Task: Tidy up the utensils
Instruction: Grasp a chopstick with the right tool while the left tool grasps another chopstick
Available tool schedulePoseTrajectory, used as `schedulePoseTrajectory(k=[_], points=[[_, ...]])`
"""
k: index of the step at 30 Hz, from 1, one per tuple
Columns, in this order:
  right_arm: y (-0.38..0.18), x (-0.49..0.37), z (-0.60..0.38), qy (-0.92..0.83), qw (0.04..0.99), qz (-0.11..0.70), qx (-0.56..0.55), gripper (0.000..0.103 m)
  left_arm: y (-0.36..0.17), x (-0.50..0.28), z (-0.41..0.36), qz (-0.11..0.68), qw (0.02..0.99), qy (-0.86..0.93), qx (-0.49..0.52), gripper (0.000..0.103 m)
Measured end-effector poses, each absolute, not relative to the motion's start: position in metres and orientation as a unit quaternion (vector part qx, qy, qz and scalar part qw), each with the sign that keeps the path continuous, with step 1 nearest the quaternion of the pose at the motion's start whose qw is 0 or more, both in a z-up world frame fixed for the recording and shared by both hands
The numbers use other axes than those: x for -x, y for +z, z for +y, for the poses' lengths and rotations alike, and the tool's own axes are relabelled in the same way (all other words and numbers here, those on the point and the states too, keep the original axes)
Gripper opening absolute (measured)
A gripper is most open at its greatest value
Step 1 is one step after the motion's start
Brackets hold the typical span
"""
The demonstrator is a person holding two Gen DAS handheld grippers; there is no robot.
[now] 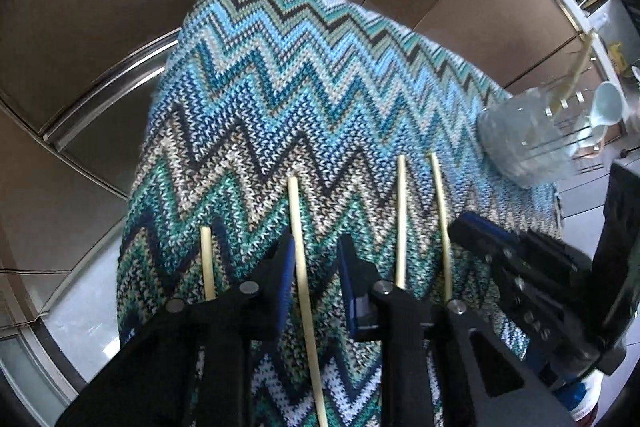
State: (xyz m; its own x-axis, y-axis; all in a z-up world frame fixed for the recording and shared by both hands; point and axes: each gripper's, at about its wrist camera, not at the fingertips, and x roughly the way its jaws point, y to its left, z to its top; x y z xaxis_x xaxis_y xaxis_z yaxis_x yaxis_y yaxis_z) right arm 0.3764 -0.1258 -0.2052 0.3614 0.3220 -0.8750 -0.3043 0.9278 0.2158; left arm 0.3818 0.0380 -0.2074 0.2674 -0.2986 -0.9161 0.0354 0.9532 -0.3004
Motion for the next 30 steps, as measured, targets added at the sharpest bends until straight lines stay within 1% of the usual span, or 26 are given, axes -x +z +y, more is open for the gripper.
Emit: schedulePoseTrajectory(k=[3,4,5,7,9,11,18,30], points=[[-0.220,-0.390,-0.126,0.183,0.813,0.553,-0.011,0.013,-0.216,-0.387,0.037,0.609,0.780,-0.102,0.106,0.017],[-0.223,-0.393,-0.127,0.183,0.810,0.556,-0.016,0.010,-0.219,-0.389,0.038,0.613,0.777,-0.101,0.105,0.016],[-0.222,-0.397,-0.127,0.183,0.809,0.558,-0.018,0.009,-0.221,-0.390,0.037,0.613,0.777,-0.099,0.103,0.013],[-0.221,-0.398,-0.126,0.184,0.807,0.561,-0.012,0.009,-0.221,-0.390,0.036,0.613,0.778,-0.098,0.097,0.012],[-0.222,-0.400,-0.123,0.181,0.807,0.562,-0.008,0.007,-0.222,-0.391,0.035,0.614,0.778,-0.093,0.093,0.008],[-0.222,-0.400,-0.123,0.183,0.807,0.561,-0.012,0.006,-0.222,-0.391,0.036,0.615,0.778,-0.089,0.093,0.006],[-0.208,-0.387,-0.124,0.190,0.815,0.547,-0.021,0.006,-0.214,-0.384,0.040,0.601,0.786,-0.089,0.110,0.005],[-0.149,-0.318,-0.130,0.219,0.846,0.486,-0.026,0.006,-0.159,-0.331,0.050,0.542,0.825,-0.106,0.122,0.005]])
